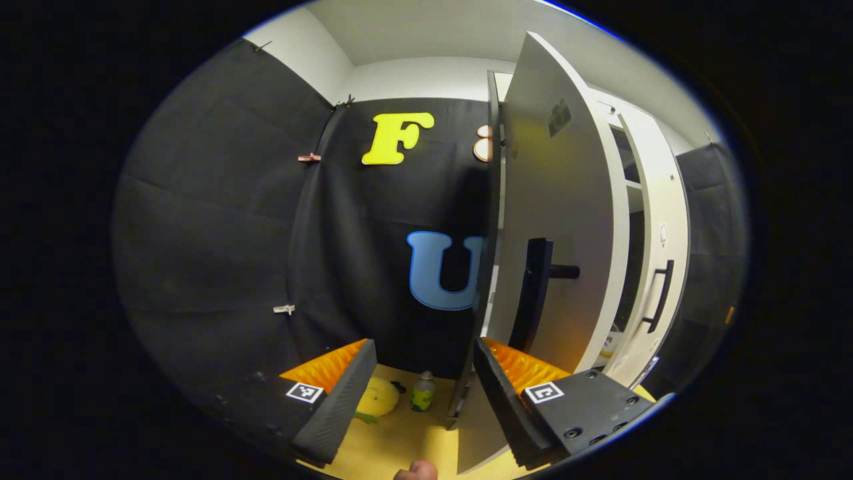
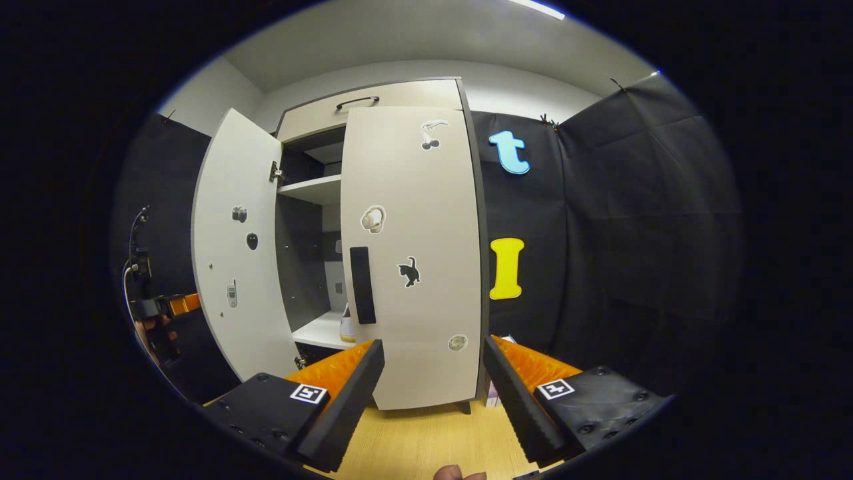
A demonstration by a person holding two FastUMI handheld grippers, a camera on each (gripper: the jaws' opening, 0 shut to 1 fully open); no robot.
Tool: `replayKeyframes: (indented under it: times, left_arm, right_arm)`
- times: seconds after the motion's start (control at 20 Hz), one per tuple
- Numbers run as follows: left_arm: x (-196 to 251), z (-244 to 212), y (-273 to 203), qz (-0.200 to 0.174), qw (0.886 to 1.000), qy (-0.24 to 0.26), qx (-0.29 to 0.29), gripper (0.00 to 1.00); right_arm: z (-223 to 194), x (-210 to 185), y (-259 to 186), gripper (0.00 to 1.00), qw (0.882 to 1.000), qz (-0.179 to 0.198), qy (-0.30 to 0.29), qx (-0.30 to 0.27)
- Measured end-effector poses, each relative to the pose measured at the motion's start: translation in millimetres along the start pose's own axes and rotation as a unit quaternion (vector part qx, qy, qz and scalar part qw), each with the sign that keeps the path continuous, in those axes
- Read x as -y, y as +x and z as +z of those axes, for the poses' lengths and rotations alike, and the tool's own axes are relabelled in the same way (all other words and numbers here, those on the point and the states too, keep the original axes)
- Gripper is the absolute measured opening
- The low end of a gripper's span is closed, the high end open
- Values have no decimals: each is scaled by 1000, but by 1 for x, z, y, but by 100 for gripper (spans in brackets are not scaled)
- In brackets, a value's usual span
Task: Grab one shoe with the right hand and put it into the shoe cabinet, grab the other shoe with the left hand and put it into the shoe cabinet; then close the right door with the right hand and the left door with the left hand.
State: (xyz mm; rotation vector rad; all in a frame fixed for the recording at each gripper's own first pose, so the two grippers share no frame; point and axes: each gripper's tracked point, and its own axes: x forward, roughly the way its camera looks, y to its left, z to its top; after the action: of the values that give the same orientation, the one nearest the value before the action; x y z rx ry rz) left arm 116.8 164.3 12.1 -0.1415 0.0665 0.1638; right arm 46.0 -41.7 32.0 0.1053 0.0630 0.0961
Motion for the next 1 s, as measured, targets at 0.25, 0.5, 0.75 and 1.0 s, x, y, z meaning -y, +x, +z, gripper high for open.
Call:
replayKeyframes:
  times: [0.25,0.5,0.75,1.0]
  left_arm:
    - [66,-6,2,-64,998,2,-10,94]
    - [123,-10,-2,-101,995,3,-9,95]
    - [144,-15,-17,-107,993,44,-1,95]
    - [157,-20,-42,-110,992,57,1,95]
  right_arm:
    - [-1,-3,0,98,1000,14,4,-3]
    - [2,1,-2,98,1000,17,5,-2]
    - [4,13,-7,98,1000,9,3,-1]
    - [2,21,-7,98,1000,3,11,-2]
